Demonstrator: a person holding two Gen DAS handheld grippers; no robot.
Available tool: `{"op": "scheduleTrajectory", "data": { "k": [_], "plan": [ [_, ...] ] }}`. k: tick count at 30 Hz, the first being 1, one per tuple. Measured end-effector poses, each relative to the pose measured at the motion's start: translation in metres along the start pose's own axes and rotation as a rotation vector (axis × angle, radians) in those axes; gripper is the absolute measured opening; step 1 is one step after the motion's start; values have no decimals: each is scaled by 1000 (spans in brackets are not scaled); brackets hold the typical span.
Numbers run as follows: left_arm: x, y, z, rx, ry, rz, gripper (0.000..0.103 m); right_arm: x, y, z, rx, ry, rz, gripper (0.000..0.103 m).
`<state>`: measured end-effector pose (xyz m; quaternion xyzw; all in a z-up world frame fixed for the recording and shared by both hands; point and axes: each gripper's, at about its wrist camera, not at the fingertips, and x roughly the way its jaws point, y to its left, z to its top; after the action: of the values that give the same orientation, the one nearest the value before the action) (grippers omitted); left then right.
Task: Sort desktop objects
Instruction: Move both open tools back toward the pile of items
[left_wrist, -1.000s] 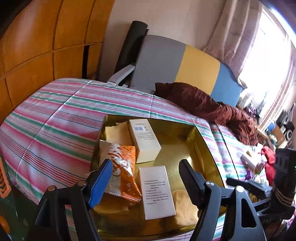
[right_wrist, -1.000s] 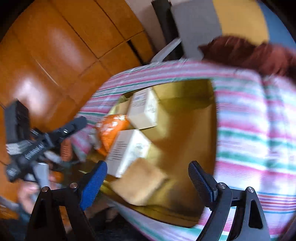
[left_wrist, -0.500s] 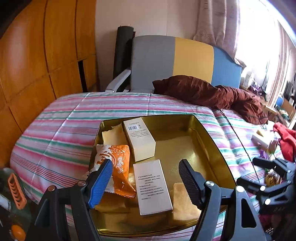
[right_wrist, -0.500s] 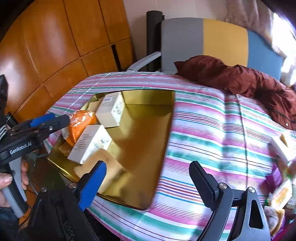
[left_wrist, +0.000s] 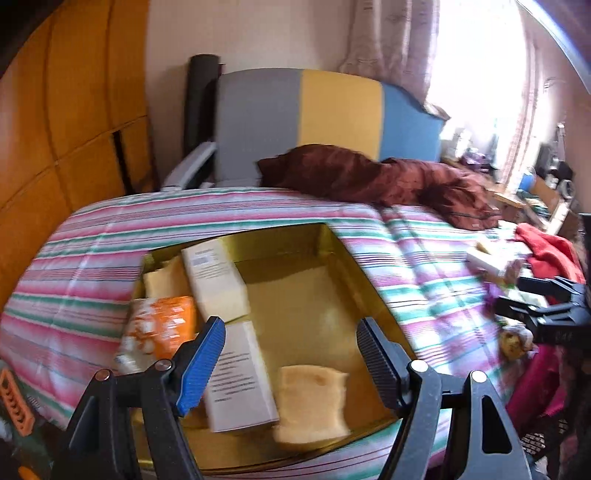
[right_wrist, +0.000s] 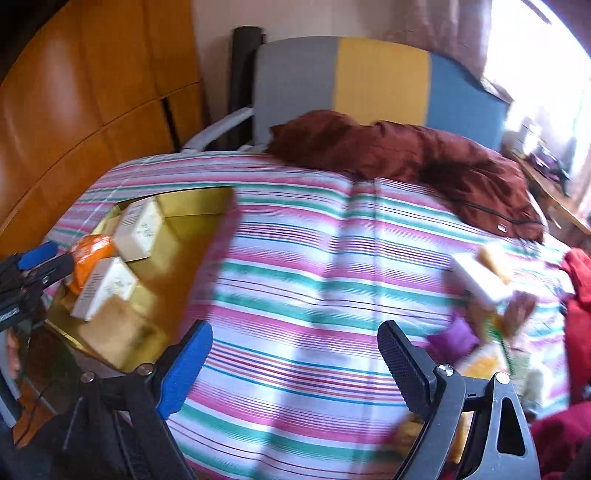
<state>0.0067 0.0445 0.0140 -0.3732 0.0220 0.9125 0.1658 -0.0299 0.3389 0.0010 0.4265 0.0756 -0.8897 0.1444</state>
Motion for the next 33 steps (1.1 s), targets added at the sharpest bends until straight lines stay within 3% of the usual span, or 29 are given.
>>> {"op": "scheduleTrajectory", "data": {
  "k": [7,17,25,29,33],
  "plan": [
    [12,-41,8,66,30,-107,75,-26,-73,-3,137,16,-97,91],
    [35,-115,6,211,107,-247,75,-74,-196,-18,491,-16,-227,91],
    [56,-183,-4,290,225,-462,73,-66,-237,-41,600,59,-264,91],
    [73,-208,-7,264,313,-570,73,-65,-264,-47,660,87,-294,90],
    [86,-223,-10,231,375,-623,73,-50,-286,-55,700,184,-286,79]
  ]
}}
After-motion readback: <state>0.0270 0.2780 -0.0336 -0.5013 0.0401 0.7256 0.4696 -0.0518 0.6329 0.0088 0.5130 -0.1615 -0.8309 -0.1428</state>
